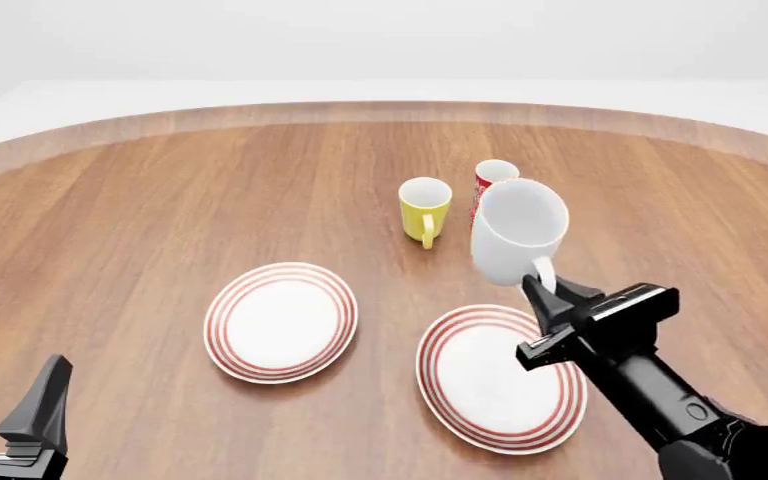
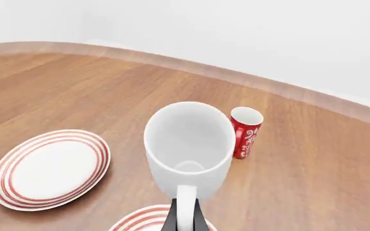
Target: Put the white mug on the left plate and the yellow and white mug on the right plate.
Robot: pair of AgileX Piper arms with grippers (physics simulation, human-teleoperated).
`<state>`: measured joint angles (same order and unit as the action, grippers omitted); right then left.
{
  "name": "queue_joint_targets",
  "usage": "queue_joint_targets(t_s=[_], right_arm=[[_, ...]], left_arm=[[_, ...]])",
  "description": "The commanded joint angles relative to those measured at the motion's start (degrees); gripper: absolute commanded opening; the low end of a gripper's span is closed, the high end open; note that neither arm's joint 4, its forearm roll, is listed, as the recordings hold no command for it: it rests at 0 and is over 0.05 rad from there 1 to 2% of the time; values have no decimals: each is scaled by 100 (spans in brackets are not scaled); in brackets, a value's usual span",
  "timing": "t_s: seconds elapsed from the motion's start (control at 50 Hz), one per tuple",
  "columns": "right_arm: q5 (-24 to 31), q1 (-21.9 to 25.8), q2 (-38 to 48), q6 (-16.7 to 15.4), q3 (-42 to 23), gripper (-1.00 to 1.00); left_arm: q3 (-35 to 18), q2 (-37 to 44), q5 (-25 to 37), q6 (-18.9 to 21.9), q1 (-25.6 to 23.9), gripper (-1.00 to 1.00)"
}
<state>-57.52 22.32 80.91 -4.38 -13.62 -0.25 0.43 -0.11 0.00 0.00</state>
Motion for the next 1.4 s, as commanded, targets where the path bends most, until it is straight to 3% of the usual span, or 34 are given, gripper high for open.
queue_joint_targets(t_s=[0.02,1.1,1.4], right_arm=[[256,375,-156,-19,-158,-100],[451,1493,1415,-205,-1970,-100],[443,1744,1806,-63,-2351,-100]], left_arm=[[0,0,0,0,0,100],[0,0,0,0,0,100],[0,0,0,0,0,100]])
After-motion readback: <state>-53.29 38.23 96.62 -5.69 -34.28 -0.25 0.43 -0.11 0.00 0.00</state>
